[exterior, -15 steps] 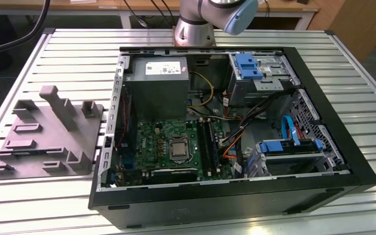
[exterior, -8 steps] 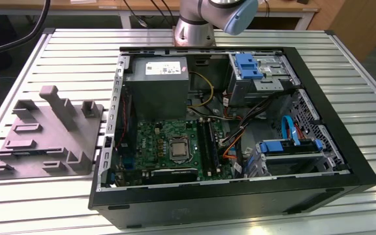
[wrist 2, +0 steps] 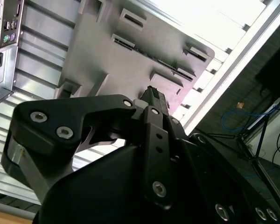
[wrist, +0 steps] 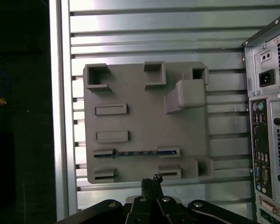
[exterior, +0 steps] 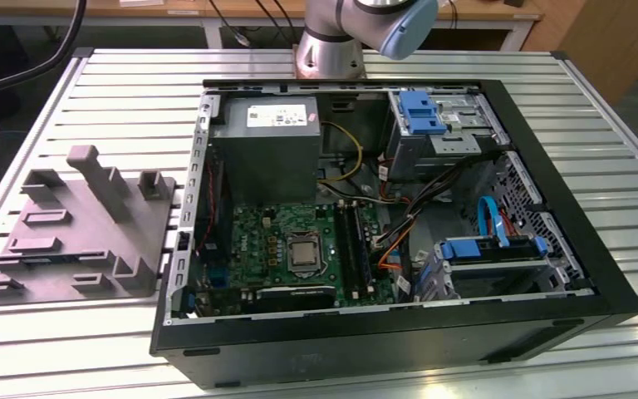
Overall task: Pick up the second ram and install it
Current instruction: 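Pick up the second ram and move it above second insertion slot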
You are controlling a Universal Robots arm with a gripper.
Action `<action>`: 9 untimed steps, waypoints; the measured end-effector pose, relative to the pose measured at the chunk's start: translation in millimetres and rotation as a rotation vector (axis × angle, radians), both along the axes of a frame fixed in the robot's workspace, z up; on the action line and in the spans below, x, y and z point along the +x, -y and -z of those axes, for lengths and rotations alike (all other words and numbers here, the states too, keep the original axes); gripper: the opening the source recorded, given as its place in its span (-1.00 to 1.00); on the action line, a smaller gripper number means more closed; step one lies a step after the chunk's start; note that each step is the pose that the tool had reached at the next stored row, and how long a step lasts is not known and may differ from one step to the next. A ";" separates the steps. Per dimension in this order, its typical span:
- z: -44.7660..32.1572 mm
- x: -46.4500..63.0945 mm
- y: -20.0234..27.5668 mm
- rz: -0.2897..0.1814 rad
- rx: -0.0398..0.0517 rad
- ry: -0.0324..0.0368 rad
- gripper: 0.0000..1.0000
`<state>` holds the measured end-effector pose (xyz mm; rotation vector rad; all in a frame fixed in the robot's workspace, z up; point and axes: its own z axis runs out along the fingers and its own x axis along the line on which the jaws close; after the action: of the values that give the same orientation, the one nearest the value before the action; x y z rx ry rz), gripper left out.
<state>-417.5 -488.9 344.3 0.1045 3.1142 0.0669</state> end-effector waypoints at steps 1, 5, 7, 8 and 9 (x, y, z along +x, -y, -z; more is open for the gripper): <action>0.4 0.0 0.0 -0.007 -0.0001 -0.0002 -0.80; 4.7 0.0 0.0 -0.080 -0.0001 -0.0002 -0.80; 6.3 0.0 0.0 -0.117 -0.0002 -0.0002 -0.80; 7.0 0.0 0.0 -0.135 -0.0002 -0.0002 -0.80; 7.8 0.0 0.0 -0.153 -0.0002 -0.0002 -0.80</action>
<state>-417.5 -489.0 336.5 -0.1344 3.1165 0.0695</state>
